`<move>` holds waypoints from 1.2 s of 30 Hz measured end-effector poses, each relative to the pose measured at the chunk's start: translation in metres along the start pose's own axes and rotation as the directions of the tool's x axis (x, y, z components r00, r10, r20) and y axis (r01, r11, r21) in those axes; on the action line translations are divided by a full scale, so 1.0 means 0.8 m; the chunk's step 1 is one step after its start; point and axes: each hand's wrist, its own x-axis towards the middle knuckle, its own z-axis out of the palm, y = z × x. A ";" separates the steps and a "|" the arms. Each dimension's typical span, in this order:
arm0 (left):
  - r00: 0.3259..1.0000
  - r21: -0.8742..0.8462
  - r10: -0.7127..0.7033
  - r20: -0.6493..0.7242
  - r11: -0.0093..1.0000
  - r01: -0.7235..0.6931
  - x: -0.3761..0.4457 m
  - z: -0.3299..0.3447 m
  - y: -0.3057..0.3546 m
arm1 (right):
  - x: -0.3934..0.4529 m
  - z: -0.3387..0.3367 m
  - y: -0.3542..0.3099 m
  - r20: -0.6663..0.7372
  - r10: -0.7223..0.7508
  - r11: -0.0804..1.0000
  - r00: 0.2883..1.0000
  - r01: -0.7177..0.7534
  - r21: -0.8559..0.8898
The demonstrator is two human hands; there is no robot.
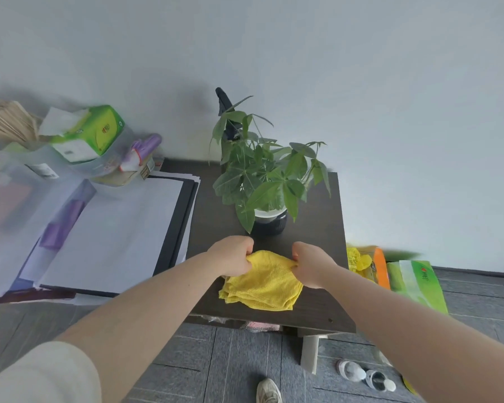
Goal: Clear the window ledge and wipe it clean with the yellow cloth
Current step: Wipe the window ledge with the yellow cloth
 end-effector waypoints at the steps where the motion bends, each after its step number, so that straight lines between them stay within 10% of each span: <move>1: 1.000 0.004 0.008 0.000 1.000 -0.008 -0.004 -0.004 0.008 | -0.007 -0.003 0.004 -0.006 -0.016 0.999 1.000 0.017 0.033; 18: 0.926 0.254 0.357 -0.125 0.913 -0.318 -0.084 -0.004 0.361 | -0.288 -0.104 0.242 -0.342 0.178 0.920 0.923 -0.033 0.390; 36: 0.554 0.302 0.825 0.112 0.503 -0.810 -0.109 0.131 0.956 | -0.664 -0.131 0.678 -0.477 0.747 0.648 0.464 -0.346 0.678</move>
